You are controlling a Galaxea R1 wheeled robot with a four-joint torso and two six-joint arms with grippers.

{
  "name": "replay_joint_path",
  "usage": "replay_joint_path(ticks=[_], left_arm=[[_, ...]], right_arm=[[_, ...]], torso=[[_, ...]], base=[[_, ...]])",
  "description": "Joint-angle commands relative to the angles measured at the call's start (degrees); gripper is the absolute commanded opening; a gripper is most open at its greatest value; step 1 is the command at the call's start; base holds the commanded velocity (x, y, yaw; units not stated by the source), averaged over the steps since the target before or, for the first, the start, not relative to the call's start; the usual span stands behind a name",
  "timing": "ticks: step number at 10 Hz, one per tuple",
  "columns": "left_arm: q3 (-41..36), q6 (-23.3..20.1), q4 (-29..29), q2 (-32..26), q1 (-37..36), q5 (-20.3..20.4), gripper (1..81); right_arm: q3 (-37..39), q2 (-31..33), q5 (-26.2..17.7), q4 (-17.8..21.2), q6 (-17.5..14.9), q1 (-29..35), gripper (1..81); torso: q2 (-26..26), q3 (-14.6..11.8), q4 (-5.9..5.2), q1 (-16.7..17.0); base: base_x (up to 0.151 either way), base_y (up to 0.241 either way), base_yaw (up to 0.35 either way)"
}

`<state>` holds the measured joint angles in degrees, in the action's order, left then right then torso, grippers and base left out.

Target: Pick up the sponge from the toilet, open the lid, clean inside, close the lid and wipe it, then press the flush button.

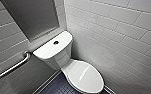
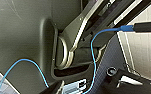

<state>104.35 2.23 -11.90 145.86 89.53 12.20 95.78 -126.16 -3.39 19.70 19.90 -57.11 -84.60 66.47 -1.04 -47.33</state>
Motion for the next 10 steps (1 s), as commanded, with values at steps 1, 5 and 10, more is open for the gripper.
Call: replay_joint_path(ticks=[1, 5, 10], left_arm=[[-7.0, 0.2, 0.1, -5.7, -1.5, -4.9, 81.1], [-12.7, 3.2, 0.2, -12.0, -6.7, -4.9, 81.1], [-14.3, 7.3, 0.2, -15.2, -11.1, -5.6, 81.1]], right_arm=[[-1.7, 3.6, -1.7, -0.2, -6.6, -4.9, 1.0], [-1.3, 1.2, -0.9, -7.0, -6.9, -14.7, 1.0], [0.8, -0.2, 9.8, -7.4, -6.9, -26.4, 1.0]], torso=[[0.0, 0.0, 0.00, 0.0], [0.0, 0.0, 0.00, 0.0], [-8.3, 0.0, 0.00, -5.3]], base=[[0.000, 0.000, 0.000], [0.000, 0.000, 0.000], [0.000, 0.000, 0.000]])
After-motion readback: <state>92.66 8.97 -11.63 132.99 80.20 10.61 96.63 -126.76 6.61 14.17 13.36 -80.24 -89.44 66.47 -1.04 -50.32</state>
